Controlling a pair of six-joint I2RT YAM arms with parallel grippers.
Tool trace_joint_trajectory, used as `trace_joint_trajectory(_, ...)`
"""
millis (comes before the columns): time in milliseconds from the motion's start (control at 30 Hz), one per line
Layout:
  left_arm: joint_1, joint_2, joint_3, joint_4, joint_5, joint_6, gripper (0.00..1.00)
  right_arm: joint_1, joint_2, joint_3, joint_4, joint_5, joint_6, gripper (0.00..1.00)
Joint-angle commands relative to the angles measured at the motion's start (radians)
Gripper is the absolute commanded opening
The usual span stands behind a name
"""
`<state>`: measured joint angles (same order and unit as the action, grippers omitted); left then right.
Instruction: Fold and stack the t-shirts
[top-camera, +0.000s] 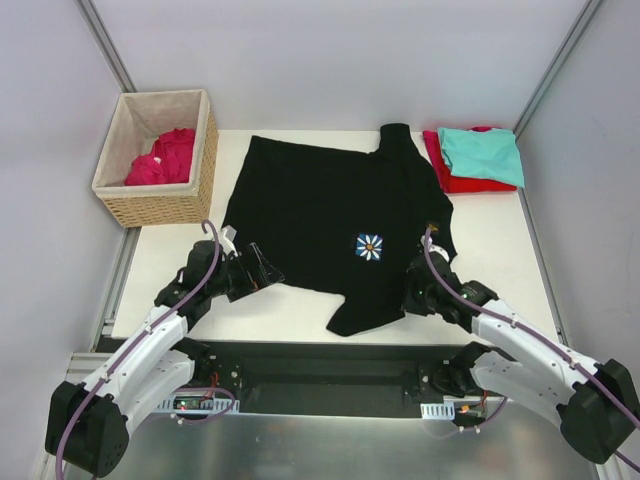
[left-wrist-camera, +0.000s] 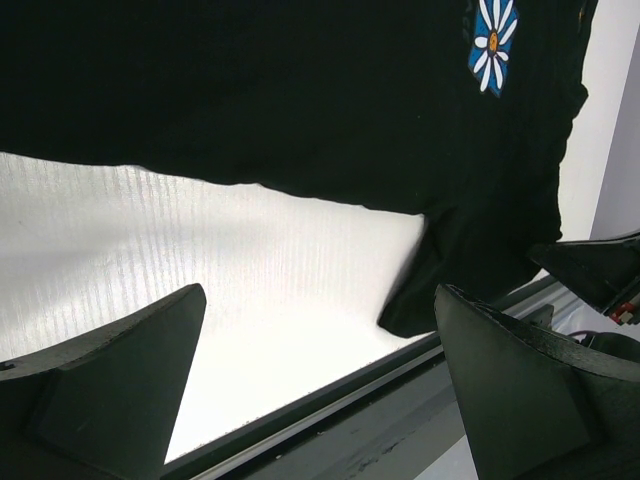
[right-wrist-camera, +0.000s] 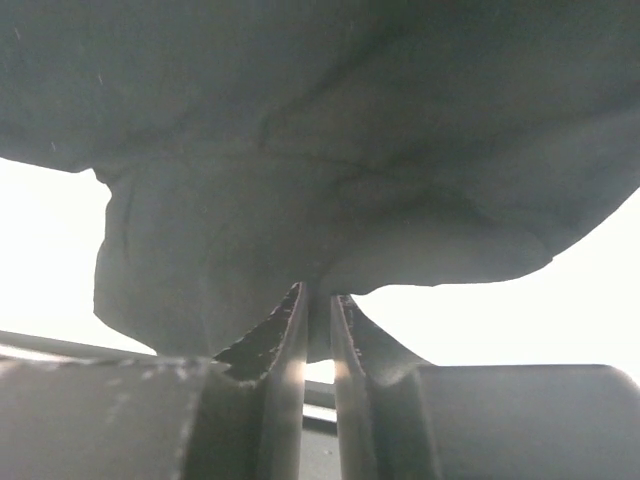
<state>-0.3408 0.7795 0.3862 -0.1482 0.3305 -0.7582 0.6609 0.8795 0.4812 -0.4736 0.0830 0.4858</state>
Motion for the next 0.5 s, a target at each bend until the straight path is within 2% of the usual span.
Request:
trace_joint_trajectory(0,-0.007,0.004,0.019,0.01,-0.016,0.02,0.99,0.005,0.067,0.094,-0.008,0.119,0.011,0.15)
trace_joint_trajectory(67,-0.007,0.006,0.02,0.01,-0.015,0.02,0.99,0.003,0.12,0.141,-0.005,0.138,0.007,0.09)
trace_joint_trajectory(233,-0.007,-0.005,0.013,0.01,-0.008,0.022,0.99,0.003,0.297,0.217,0.038,0.146,-0.006,0.08)
trace_joint_trajectory(333,-0.007,-0.008,0.01,0.01,-0.013,0.023,0.99,0.005,0.392,0.249,0.058,0.155,-0.006,0.38)
trace_joint_trajectory(367,-0.007,0.0,0.008,0.012,-0.01,0.025,0.99,0.005,0.412,0.26,0.067,0.162,-0.006,0.62)
trace_joint_trajectory(467,-0.007,0.015,0.006,0.013,-0.011,0.03,0.99,0.005,0.46,0.276,0.085,0.167,-0.016,0.87)
